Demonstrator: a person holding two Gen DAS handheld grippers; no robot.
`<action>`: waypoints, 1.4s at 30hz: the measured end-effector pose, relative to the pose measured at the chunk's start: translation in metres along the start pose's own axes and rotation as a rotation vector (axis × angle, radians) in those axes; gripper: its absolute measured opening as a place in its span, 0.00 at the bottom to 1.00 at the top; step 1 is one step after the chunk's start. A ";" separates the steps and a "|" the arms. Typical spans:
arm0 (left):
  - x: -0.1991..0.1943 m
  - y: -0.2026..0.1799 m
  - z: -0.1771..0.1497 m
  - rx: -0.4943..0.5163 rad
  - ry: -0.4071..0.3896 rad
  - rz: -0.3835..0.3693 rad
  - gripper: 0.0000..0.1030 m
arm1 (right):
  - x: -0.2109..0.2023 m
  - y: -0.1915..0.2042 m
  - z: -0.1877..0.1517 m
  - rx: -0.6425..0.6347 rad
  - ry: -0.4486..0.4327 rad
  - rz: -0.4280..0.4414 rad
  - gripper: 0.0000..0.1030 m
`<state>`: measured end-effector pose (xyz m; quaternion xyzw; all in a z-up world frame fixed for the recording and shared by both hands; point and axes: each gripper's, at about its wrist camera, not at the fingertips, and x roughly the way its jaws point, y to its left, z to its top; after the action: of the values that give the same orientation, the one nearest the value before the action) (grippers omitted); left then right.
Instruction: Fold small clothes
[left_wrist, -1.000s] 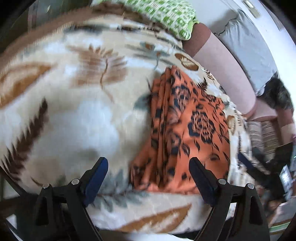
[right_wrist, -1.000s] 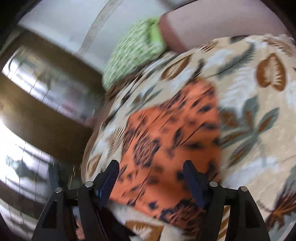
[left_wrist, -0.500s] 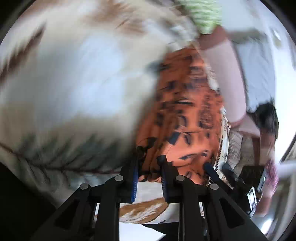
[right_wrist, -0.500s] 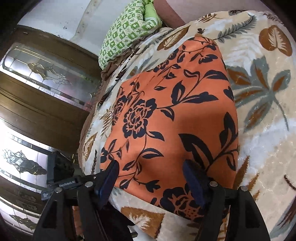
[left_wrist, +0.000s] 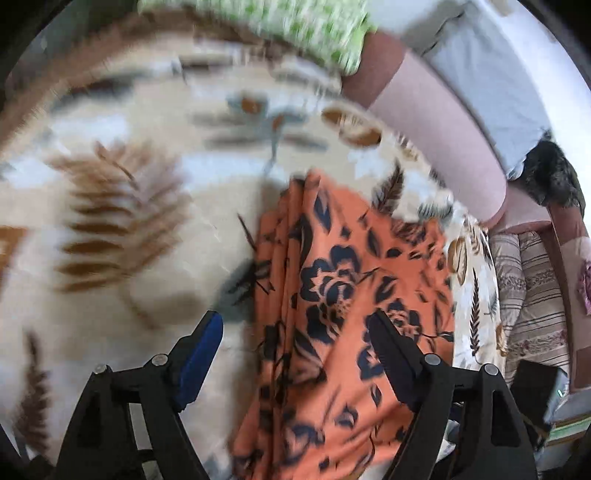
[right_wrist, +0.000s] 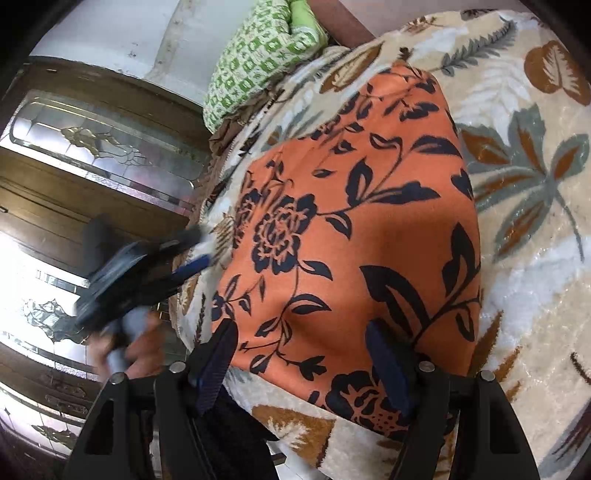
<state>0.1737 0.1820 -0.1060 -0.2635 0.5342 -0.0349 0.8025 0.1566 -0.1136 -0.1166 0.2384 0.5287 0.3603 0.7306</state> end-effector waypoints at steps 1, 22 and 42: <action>0.012 0.003 0.003 -0.010 0.023 -0.013 0.79 | -0.006 0.002 0.001 -0.010 -0.013 0.013 0.72; -0.017 0.020 -0.028 0.033 -0.020 0.034 0.84 | -0.034 -0.092 0.052 0.258 -0.135 -0.026 0.92; -0.018 -0.062 -0.056 0.247 -0.111 0.219 0.22 | -0.008 -0.021 0.048 0.006 -0.046 -0.171 0.38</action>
<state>0.1315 0.1130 -0.0782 -0.1046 0.5064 0.0021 0.8559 0.2065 -0.1317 -0.1111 0.2028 0.5313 0.2894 0.7699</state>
